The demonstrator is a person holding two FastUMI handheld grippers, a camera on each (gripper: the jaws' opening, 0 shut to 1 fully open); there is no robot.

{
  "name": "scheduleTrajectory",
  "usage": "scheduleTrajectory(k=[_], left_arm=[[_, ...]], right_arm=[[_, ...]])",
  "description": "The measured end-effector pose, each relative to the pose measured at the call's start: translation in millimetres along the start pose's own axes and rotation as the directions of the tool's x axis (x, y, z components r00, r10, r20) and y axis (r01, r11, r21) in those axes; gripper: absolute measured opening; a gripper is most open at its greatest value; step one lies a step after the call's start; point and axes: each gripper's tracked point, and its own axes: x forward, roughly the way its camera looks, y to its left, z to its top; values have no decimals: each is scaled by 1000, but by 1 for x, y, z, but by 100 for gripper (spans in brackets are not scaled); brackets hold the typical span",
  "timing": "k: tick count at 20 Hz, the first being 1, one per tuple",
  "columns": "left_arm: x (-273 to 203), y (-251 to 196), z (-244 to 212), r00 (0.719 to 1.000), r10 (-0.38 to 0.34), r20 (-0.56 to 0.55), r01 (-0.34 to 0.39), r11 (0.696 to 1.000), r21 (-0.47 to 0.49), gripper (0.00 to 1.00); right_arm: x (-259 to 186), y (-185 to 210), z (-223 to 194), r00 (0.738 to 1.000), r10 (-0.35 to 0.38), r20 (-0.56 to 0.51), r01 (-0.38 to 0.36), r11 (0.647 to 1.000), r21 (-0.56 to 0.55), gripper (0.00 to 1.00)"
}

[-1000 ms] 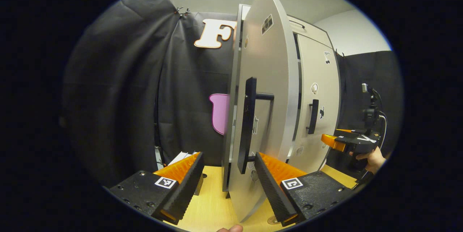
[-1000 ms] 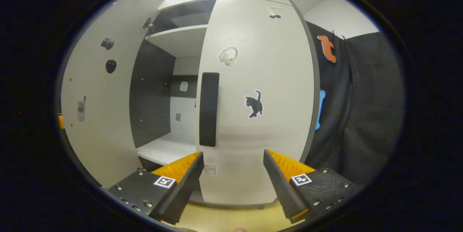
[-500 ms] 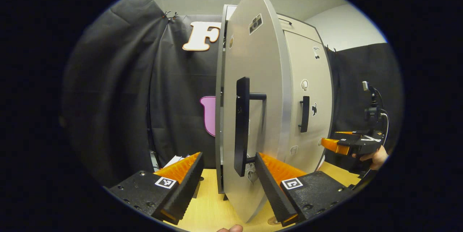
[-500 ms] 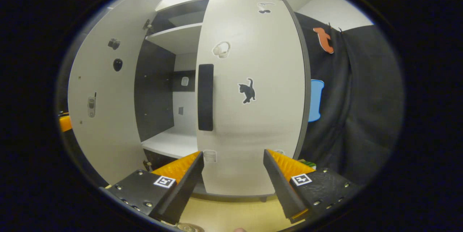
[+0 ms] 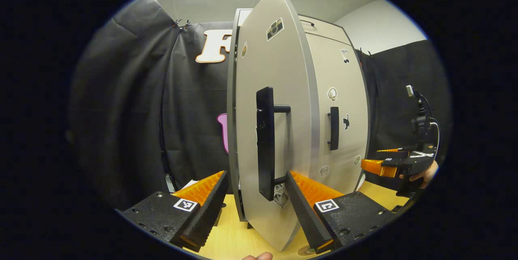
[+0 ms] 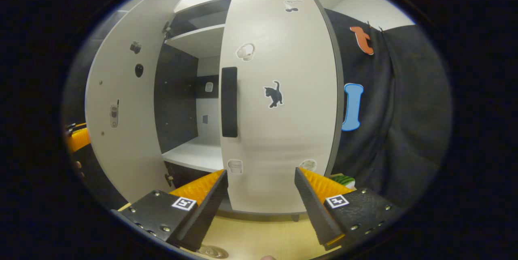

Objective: Grasp the bottle in the cabinet with the left hand and place it on the coaster, then close the right door with the right hand and the left door with the left hand.

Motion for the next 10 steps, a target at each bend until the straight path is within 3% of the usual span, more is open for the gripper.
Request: scheduleTrajectory(k=[4, 5, 6, 10], left_arm=[[10, -16, -2, 1000, -4, -7, 4, 1000, -17, 90], [14, -20, -1, 1000, -8, -7, 8, 1000, -14, 95], [16, -22, -2, 1000, -4, -7, 4, 1000, -5, 90], [37, -43, -5, 1000, -25, -1, 25, 1000, -6, 96]], right_arm=[[-6, -10, -5, 1000, -2, -15, 2, 1000, -4, 100], [-6, -14, -5, 1000, -5, -16, 5, 1000, -2, 100], [-8, -17, -5, 1000, -7, -18, 7, 1000, 2, 100], [-10, -34, -3, 1000, -20, -16, 20, 999, 25, 100]])
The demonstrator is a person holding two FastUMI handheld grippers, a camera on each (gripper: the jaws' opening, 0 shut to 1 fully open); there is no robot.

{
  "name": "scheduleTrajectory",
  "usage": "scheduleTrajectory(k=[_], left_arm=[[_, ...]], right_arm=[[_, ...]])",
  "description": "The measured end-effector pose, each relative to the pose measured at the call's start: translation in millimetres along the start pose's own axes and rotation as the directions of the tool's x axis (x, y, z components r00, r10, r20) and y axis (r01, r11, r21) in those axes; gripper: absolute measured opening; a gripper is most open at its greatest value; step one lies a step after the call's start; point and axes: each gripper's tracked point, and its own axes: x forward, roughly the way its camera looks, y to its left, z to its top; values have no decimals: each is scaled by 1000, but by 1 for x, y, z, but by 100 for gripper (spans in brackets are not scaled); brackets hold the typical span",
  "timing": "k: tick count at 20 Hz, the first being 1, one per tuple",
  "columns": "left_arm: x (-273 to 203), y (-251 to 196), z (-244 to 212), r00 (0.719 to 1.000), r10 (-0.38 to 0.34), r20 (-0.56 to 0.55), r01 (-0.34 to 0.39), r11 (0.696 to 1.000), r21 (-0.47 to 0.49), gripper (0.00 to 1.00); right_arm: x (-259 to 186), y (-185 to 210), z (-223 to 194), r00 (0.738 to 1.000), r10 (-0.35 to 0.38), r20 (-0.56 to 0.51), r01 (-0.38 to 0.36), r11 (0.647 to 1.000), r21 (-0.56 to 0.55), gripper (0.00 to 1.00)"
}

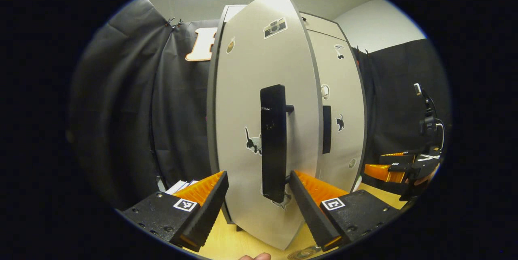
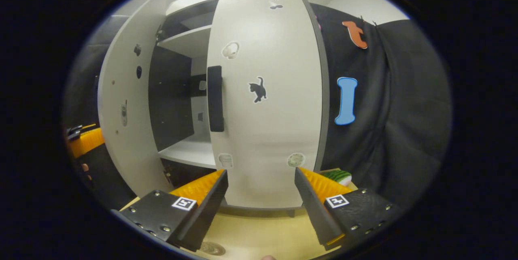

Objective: Grasp the bottle in the cabinet with the left hand and place it on the coaster, then close the right door with the right hand and the left door with the left hand.

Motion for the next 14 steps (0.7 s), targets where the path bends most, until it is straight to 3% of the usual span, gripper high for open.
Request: scheduleTrajectory(k=[5, 11, 14], left_arm=[[37, -25, -3, 1000, -18, -11, 18, 998, -54, 99], [83, -49, -2, 1000, 9, -16, -9, 1000, 0, 99], [100, -55, -3, 1000, 14, -16, -14, 1000, -16, 98]], right_arm=[[-1, -23, 0, 1000, -27, -4, 27, 1000, 12, 100], [-5, -42, -6, 999, -46, -15, 47, 999, 20, 100], [-5, -45, -10, 999, -45, -25, 46, 999, 29, 97]])
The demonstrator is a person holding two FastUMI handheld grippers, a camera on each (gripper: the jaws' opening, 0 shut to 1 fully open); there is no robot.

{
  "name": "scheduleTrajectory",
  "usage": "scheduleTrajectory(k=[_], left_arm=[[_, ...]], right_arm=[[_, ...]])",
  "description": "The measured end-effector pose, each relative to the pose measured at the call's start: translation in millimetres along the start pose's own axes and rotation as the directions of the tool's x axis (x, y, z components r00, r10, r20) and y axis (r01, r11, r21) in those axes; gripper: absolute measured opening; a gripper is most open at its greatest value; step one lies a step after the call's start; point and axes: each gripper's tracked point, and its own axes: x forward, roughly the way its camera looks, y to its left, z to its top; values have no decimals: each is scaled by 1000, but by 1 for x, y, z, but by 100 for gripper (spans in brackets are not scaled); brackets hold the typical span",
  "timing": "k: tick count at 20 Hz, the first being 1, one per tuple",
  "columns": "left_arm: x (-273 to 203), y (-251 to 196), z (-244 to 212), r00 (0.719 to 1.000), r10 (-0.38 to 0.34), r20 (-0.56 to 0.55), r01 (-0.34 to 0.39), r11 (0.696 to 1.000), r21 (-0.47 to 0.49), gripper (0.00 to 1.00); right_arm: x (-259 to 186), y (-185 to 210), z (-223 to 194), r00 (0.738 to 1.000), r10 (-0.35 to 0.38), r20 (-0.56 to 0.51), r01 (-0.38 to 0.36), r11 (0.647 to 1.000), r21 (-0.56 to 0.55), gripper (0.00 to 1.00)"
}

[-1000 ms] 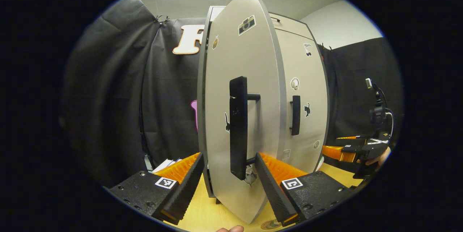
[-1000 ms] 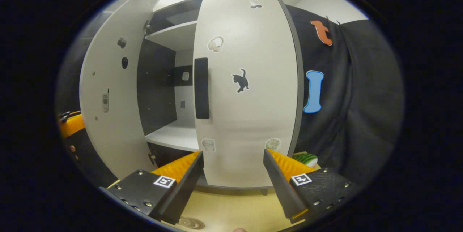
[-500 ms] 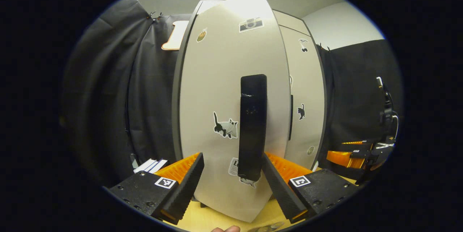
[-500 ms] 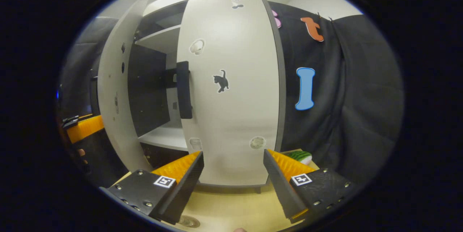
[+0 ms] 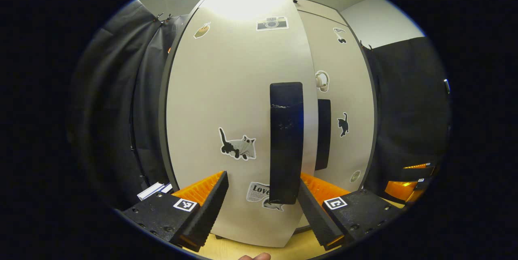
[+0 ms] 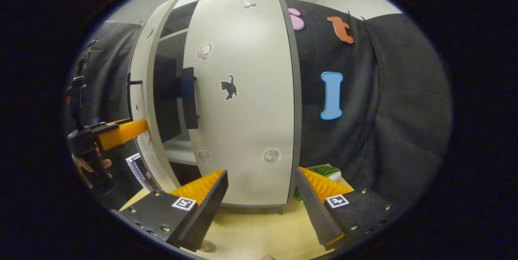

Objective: Grasp the bottle in the cabinet with the left hand and place it on the coaster, then close the right door with the right hand and the left door with the left hand.

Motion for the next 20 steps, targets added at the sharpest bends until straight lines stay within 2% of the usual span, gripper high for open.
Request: scheduleTrajectory(k=[3, 9, 17, 20], left_arm=[[18, -5, -1, 1000, -4, -5, 4, 1000, -17, 98], [49, -9, -1, 999, 37, 5, -37, 999, 7, 100], [65, -8, -5, 995, 96, -3, -96, 995, 35, 99], [55, -10, -4, 994, 111, -10, -111, 994, 10, 99]], right_arm=[[0, 4, 0, 1000, 13, -4, -13, 1000, 9, 100], [-8, 14, 3, 999, 33, 3, -33, 999, 17, 100], [-25, 14, 9, 999, 34, 17, -35, 999, 27, 98], [-32, 15, 14, 999, 38, 29, -39, 999, 20, 100]])
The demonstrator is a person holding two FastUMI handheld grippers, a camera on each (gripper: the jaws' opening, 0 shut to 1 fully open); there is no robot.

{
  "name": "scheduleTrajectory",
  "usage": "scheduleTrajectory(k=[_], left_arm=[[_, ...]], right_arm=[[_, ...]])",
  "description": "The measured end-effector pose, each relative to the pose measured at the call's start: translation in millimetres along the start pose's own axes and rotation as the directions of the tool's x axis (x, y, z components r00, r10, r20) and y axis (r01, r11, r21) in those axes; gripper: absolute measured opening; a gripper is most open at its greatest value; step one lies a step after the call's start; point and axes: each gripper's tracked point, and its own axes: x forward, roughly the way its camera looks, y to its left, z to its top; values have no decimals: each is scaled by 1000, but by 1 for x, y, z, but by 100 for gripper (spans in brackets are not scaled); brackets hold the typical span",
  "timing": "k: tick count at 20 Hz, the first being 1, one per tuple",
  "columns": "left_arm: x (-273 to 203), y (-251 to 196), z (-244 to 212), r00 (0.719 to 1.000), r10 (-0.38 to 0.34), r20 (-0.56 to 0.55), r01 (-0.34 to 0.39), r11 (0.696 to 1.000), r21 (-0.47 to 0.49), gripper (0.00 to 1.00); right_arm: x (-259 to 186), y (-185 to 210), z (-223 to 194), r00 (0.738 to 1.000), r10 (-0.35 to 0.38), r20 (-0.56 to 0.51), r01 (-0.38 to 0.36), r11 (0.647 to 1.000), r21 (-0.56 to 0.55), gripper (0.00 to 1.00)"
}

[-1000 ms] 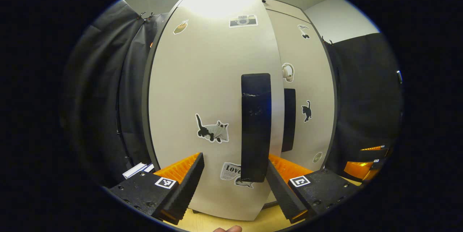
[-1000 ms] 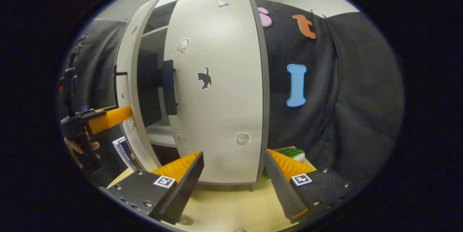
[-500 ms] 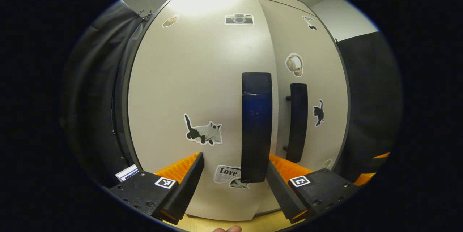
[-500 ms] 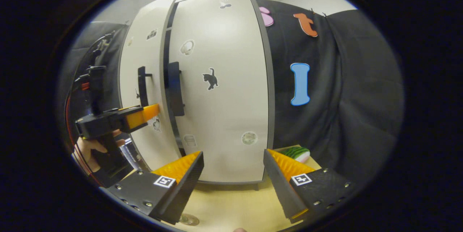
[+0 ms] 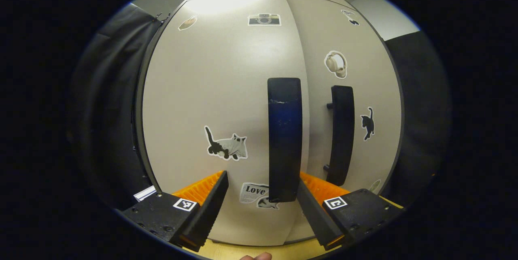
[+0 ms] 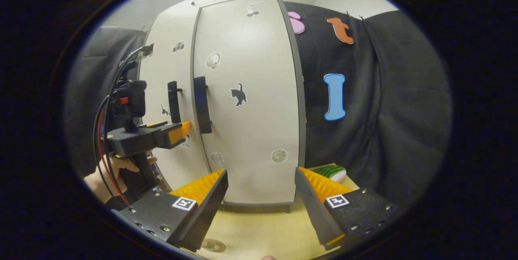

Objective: Grasp the bottle in the cabinet with the left hand and place it on the coaster, then close the right door with the right hand and the left door with the left hand.

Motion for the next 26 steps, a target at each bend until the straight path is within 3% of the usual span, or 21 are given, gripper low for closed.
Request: scheduleTrajectory(k=[11, 17, 26], left_arm=[[-114, 3, 29, 999, -8, 33, 9, 1000, -15, 97], [-181, 25, 34, 998, 53, 41, -52, 998, -32, 96], [-204, 33, 27, 997, 74, 29, -73, 997, -28, 95]], right_arm=[[-15, 19, 34, 998, -6, 57, 8, 999, -35, 100], [-32, 23, 53, 994, -26, 106, 32, 998, -58, 100], [-50, 28, 57, 992, -19, 124, 23, 999, -29, 100]])
